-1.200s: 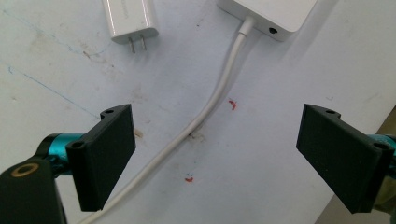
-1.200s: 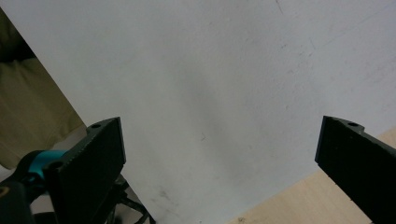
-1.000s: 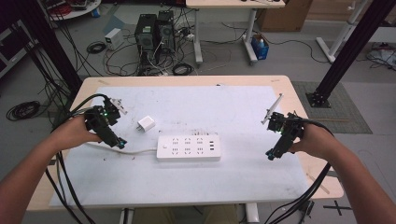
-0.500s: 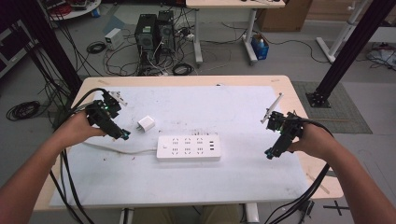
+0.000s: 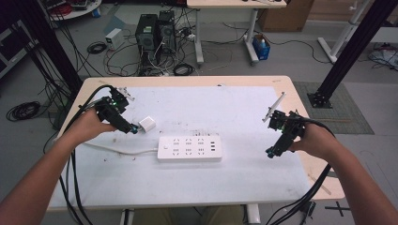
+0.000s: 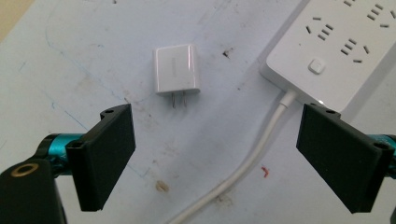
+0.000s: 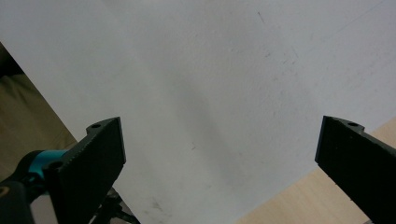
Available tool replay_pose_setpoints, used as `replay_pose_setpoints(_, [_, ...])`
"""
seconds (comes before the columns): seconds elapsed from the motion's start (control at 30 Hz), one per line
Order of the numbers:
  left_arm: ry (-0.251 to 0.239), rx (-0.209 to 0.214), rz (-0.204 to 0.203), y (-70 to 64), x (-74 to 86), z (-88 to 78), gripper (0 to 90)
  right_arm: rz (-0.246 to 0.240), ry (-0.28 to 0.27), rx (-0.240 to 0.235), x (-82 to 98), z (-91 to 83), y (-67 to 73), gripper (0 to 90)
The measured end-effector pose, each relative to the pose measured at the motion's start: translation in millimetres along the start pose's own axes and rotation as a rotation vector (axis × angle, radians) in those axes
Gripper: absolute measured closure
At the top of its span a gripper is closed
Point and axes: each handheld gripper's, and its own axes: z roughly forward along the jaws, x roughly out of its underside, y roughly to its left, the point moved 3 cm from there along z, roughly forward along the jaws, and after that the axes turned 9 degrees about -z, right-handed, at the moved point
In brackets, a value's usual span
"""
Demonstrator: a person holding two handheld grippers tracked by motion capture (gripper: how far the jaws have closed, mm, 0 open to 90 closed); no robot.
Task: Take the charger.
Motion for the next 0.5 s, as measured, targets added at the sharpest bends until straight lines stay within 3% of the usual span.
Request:
replay_pose_setpoints(0.23, [-0.044, -0.019, -0.025, 5.0, -6.9, 14.6, 11.8, -0.004, -0.003, 0.007, -1.7, 2.5, 0.1, 1.0])
replay_pose_setpoints(0.5, [-0.027, -0.004, -0.034, 8.8, -10.3, 37.6, 11.8, -0.001, -0.001, 0.010, -0.6, 2.6, -0.1, 1.0])
